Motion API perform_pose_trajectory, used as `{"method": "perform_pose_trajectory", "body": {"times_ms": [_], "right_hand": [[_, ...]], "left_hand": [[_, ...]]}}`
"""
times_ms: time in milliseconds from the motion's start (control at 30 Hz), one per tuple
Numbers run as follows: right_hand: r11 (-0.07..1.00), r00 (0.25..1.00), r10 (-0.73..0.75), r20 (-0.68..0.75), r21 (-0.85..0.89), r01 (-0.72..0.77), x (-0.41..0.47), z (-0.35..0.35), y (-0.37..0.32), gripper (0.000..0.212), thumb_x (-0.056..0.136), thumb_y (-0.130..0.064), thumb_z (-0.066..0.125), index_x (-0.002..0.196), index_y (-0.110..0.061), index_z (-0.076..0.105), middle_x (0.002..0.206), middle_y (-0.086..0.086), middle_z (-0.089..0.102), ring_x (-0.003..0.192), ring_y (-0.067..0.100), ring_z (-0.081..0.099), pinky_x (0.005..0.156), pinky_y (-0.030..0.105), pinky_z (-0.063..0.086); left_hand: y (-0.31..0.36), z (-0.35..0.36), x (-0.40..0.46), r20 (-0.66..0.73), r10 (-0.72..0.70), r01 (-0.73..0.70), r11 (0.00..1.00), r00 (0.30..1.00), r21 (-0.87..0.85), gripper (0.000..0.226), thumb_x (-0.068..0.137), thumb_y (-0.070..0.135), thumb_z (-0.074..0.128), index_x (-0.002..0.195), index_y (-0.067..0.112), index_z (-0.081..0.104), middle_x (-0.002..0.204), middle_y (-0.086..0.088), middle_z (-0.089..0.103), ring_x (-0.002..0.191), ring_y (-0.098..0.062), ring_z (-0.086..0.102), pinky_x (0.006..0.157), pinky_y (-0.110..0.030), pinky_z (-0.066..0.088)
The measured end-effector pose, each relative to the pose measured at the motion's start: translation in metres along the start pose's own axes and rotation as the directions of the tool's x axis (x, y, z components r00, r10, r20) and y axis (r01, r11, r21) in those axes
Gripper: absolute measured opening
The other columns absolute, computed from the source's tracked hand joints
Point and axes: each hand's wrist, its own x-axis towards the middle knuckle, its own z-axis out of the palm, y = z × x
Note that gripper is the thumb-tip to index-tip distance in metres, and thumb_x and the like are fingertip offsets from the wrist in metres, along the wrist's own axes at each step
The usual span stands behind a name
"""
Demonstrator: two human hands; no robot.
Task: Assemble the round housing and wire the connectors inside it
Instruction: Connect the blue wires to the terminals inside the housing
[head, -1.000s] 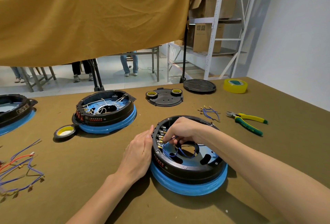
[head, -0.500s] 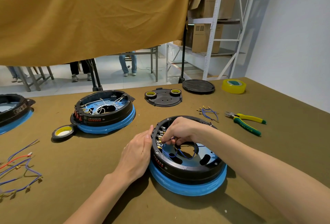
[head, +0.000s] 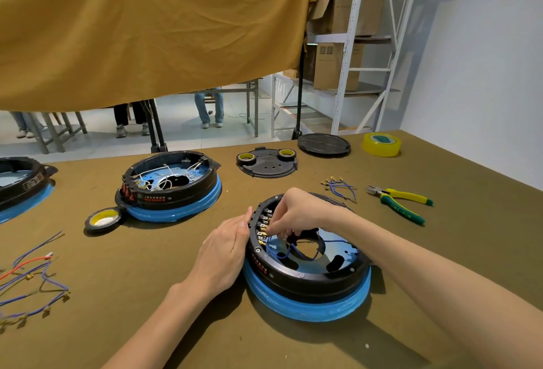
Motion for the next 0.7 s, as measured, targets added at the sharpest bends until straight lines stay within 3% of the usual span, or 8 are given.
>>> {"method": "perform_pose_trajectory", "body": {"times_ms": [167,300,367,467,700], "right_hand": [[0.994,0.992,0.059,0.11,0.082,-0.069,-0.009,-0.014,0.01,0.024,0.093,-0.034,0.075,0.094,-0.01,0.08,0.075,-0.002,0.074,0.063,0.007,0.061,0.062,0.021,0.044],[0.975,0.985,0.003,0.175,0.217,-0.042,-0.011,-0.016,0.019,0.013,0.094,-0.02,0.074,0.093,-0.008,0.08,0.077,0.002,0.072,0.065,0.009,0.061,0.063,0.021,0.049],[0.975,0.988,-0.028,0.149,0.222,-0.005,-0.01,-0.014,0.024,0.012,0.095,-0.017,0.073,0.093,-0.009,0.08,0.077,0.001,0.072,0.066,0.008,0.061,0.064,0.02,0.05],[0.984,0.993,-0.058,0.107,0.174,0.038,-0.009,-0.011,0.03,0.017,0.096,-0.022,0.072,0.1,-0.007,0.079,0.077,0.0,0.072,0.065,0.007,0.06,0.064,0.022,0.049],[0.988,0.988,-0.128,0.09,0.099,0.119,-0.006,-0.01,0.034,0.017,0.096,-0.018,0.071,0.108,-0.009,0.079,0.09,0.004,0.076,0.068,0.004,0.063,0.067,0.018,0.053]], "left_hand": [[0.001,0.0,0.0,-0.04,0.027,-0.027,1.0,0.999,0.004,0.064,0.103,0.056,0.011,0.155,0.028,0.037,0.155,0.007,0.048,0.142,-0.003,0.039,0.12,-0.038,0.033],[0.003,-0.001,0.003,-0.187,0.073,-0.095,0.989,0.98,-0.114,0.042,0.107,0.034,0.043,0.149,0.031,0.049,0.145,0.014,0.051,0.136,0.003,0.04,0.116,-0.031,0.036],[0.004,-0.002,0.005,-0.169,0.112,-0.142,0.975,0.979,-0.173,0.033,0.104,0.026,0.052,0.133,0.036,0.064,0.137,0.018,0.053,0.134,0.004,0.041,0.113,-0.032,0.036],[0.007,-0.006,0.008,-0.076,0.138,-0.147,0.979,0.988,-0.139,0.026,0.098,0.039,0.051,0.114,0.044,0.071,0.138,0.021,0.05,0.136,0.003,0.036,0.113,-0.037,0.03],[0.005,-0.017,0.012,-0.014,0.274,-0.269,0.952,0.962,0.144,0.038,0.095,0.051,0.038,0.117,0.049,0.069,0.139,0.027,0.047,0.134,0.008,0.033,0.108,-0.028,0.025]]}}
